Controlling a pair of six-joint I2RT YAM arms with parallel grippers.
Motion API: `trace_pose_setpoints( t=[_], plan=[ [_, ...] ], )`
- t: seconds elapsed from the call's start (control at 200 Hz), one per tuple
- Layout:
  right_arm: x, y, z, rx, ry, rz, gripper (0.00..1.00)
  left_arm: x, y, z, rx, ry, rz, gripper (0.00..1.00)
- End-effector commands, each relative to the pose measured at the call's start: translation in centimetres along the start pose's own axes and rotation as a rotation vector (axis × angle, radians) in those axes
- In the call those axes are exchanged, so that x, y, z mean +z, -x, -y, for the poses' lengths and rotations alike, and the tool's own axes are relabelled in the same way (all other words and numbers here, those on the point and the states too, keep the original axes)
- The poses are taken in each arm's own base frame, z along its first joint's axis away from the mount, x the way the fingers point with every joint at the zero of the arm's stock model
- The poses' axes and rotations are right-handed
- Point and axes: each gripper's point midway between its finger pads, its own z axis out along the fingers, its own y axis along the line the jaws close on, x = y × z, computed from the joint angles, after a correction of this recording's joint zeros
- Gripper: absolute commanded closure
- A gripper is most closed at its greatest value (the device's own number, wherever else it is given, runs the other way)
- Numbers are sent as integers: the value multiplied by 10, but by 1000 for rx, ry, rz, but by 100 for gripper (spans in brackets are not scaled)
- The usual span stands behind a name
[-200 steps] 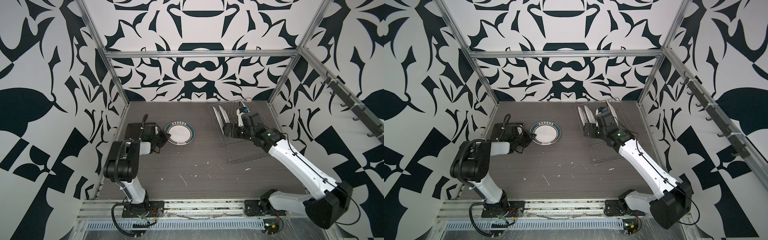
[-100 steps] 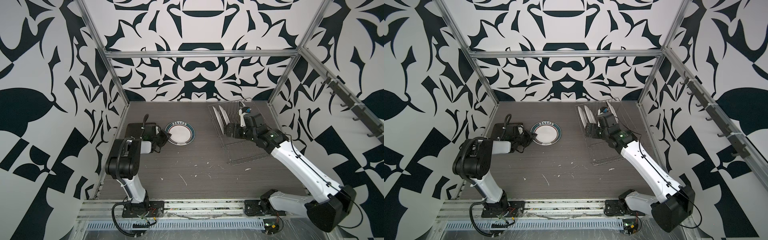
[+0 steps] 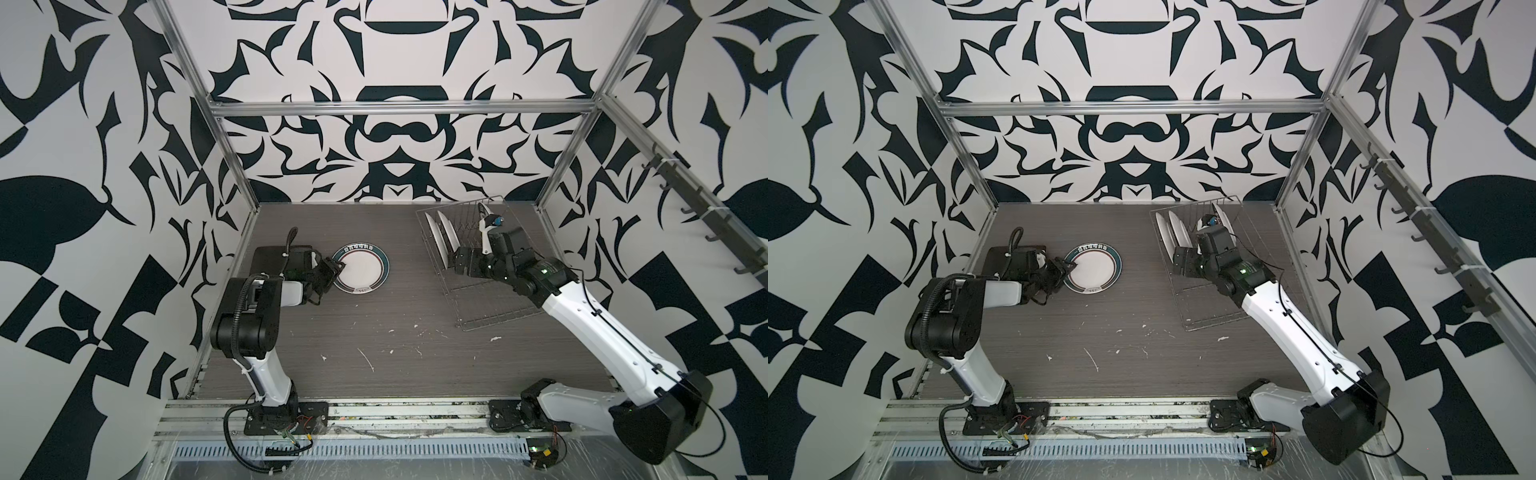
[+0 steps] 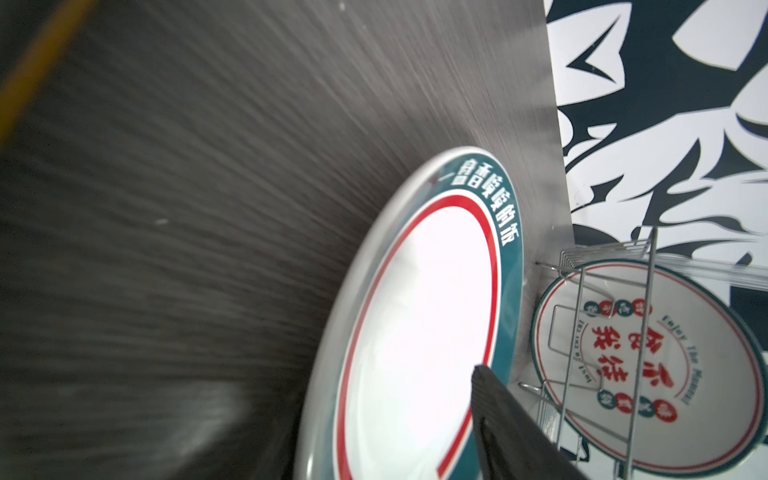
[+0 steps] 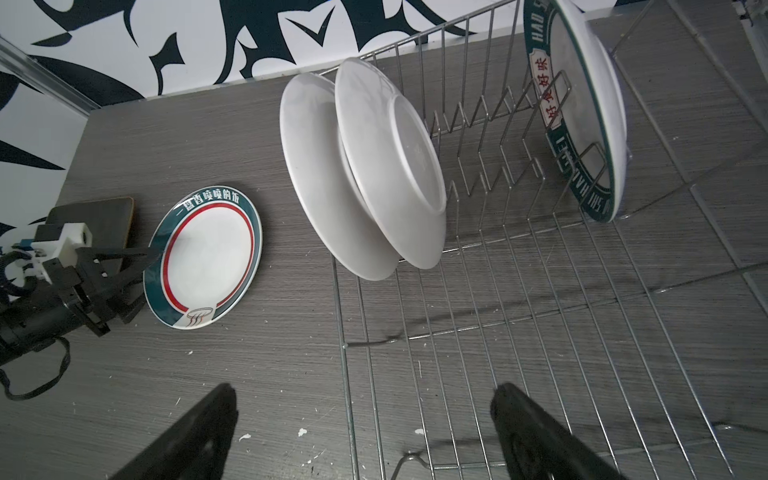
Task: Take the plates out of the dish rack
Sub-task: 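Lower the right gripper into the rack onto the red-text plate's rim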
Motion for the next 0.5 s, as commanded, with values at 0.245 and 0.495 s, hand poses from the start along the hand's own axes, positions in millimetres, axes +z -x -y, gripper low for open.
trace_pose_setpoints(
  t=[0.245, 0.495],
  plan=[
    [5, 16, 18, -52, -136, 24, 1, -7, -1, 1, 8, 36, 1, 21],
    [13, 24, 20, -102, -186, -2, 3, -19, -5, 1, 8, 47, 11, 16]
  ],
)
